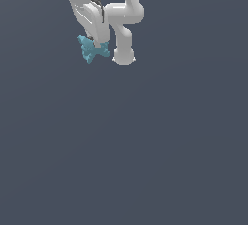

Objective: Pick up the object and move it to a goal position.

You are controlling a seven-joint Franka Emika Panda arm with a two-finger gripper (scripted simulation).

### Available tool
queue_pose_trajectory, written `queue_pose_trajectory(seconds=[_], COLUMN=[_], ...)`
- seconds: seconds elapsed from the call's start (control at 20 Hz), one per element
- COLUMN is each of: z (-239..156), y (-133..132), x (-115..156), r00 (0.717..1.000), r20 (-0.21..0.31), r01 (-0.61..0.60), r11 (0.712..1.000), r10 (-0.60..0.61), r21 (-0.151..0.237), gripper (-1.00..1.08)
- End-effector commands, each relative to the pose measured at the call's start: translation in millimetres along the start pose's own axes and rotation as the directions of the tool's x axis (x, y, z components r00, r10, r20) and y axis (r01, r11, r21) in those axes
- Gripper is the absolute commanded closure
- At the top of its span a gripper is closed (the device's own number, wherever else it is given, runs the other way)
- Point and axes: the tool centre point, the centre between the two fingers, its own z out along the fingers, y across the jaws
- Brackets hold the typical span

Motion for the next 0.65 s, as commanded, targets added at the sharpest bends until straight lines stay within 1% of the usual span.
queue_pose_trajectory(seconds=[0.0, 0.3, 0.6], z=[-17.1, -44.6, -53.8], y=[10.6, 26.1, 30.3], x=[-3.6, -8.1, -9.6], r00=[1.000, 1.000, 1.000], r20=[0.000, 0.000, 0.000], r01=[0.000, 0.000, 0.001], r11=[1.000, 1.000, 1.000], r10=[0.000, 0.000, -0.001], r21=[-0.001, -0.001, -0.001], gripper=[1.08, 1.08, 1.08])
